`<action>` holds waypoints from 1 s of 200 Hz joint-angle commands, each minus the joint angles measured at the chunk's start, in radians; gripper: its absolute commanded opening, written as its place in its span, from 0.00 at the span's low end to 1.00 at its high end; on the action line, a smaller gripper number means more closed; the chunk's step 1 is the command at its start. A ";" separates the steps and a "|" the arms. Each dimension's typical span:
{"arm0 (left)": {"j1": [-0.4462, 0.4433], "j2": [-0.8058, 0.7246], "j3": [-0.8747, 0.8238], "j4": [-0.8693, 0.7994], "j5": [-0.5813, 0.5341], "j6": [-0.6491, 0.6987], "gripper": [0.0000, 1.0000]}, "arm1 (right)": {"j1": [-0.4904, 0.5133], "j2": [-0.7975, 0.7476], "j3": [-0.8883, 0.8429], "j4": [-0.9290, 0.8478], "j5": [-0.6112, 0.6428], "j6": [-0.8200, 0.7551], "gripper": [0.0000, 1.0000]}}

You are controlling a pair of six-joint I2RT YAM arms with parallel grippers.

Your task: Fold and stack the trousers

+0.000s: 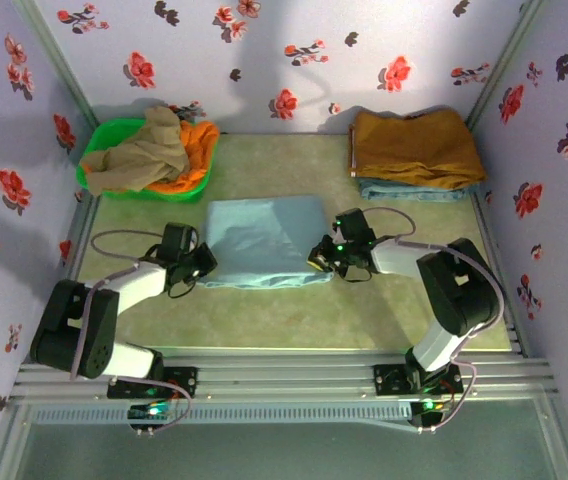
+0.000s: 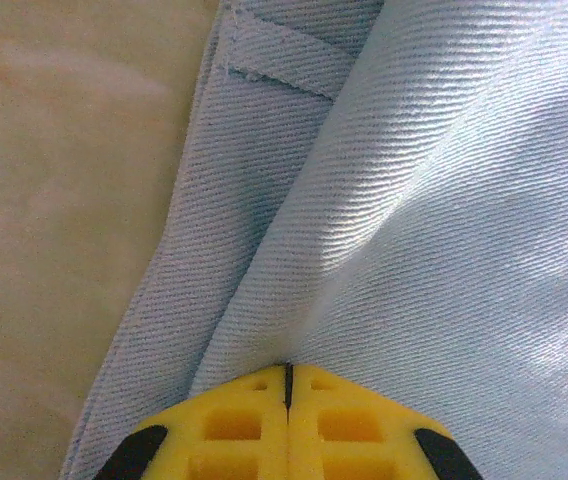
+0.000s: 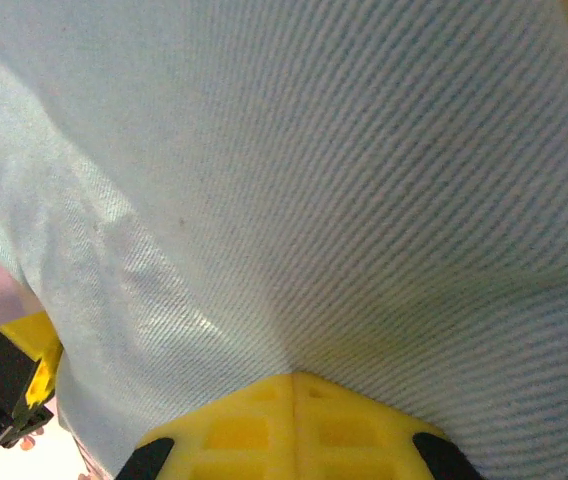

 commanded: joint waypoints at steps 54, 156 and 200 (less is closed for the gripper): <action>0.014 -0.250 0.013 -0.315 -0.026 0.094 0.16 | -0.023 -0.240 0.134 -0.525 0.132 -0.212 0.00; -0.045 -0.146 -0.138 -0.157 -0.001 0.033 0.13 | -0.034 -0.146 -0.052 -0.393 0.068 -0.163 0.00; -0.042 -0.213 -0.158 -0.211 -0.031 0.029 0.14 | -0.136 -0.273 0.203 -0.641 0.190 -0.298 0.09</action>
